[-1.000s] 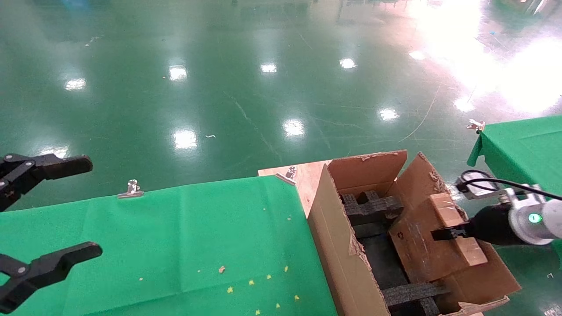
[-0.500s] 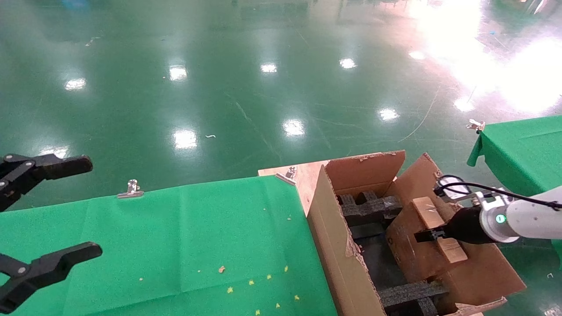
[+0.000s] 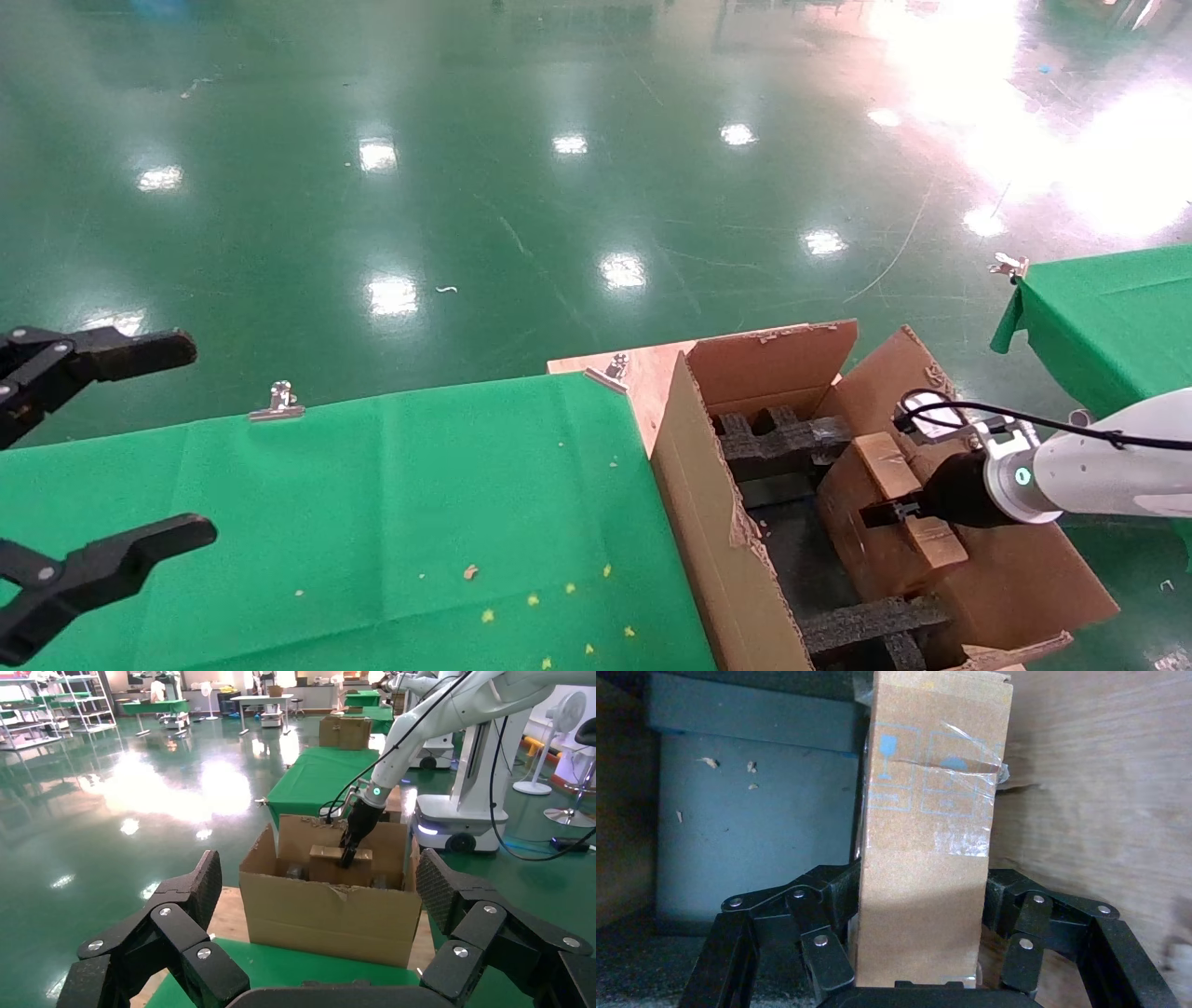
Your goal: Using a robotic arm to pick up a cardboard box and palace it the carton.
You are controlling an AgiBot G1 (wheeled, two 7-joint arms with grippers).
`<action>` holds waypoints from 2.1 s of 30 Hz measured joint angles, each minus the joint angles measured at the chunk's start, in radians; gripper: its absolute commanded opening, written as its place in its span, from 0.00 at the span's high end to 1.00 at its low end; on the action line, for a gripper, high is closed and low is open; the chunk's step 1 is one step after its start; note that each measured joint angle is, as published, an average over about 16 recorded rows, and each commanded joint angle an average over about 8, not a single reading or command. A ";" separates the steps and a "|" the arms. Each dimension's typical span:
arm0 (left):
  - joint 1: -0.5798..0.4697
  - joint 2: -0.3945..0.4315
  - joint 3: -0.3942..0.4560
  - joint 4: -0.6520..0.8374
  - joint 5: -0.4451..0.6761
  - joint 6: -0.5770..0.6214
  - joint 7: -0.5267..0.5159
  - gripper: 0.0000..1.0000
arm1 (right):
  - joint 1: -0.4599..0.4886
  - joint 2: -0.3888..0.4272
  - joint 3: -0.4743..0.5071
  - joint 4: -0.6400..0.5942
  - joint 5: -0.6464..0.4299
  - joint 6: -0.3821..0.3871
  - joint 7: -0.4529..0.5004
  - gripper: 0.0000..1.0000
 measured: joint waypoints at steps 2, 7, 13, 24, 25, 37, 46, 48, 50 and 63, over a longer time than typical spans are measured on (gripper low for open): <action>0.000 0.000 0.000 0.000 0.000 0.000 0.000 0.00 | -0.010 -0.010 0.005 -0.018 0.011 -0.002 -0.016 0.74; 0.000 0.000 0.000 0.000 0.000 0.000 0.000 0.00 | -0.027 -0.028 0.015 -0.048 0.032 -0.007 -0.044 0.11; 0.000 0.000 0.000 0.000 0.000 0.000 0.000 0.00 | -0.033 -0.034 0.019 -0.059 0.040 -0.011 -0.055 0.00; 0.000 0.000 0.000 0.000 0.000 0.000 0.000 0.00 | -0.028 -0.027 0.018 -0.048 0.035 -0.009 -0.051 0.00; 0.000 0.000 0.000 0.000 0.000 0.000 0.000 0.00 | -0.027 -0.025 0.018 -0.046 0.035 -0.008 -0.050 0.00; 0.000 0.000 0.000 0.000 0.000 0.000 0.000 0.00 | 0.019 0.021 0.028 0.031 0.026 0.006 -0.044 0.00; 0.000 0.000 0.000 0.000 0.000 0.000 0.000 0.00 | 0.117 0.114 0.065 0.229 0.015 0.044 -0.035 0.00; 0.000 0.000 0.000 0.000 0.000 0.000 0.000 0.00 | 0.139 0.140 0.079 0.293 0.020 0.058 -0.039 0.00; 0.000 0.000 0.000 0.000 0.000 0.000 0.000 0.00 | 0.159 0.166 0.095 0.359 0.030 0.071 -0.045 0.00; 0.000 0.000 0.000 0.000 0.000 0.000 0.000 0.00 | 0.195 0.256 0.210 0.685 0.197 0.091 -0.179 0.00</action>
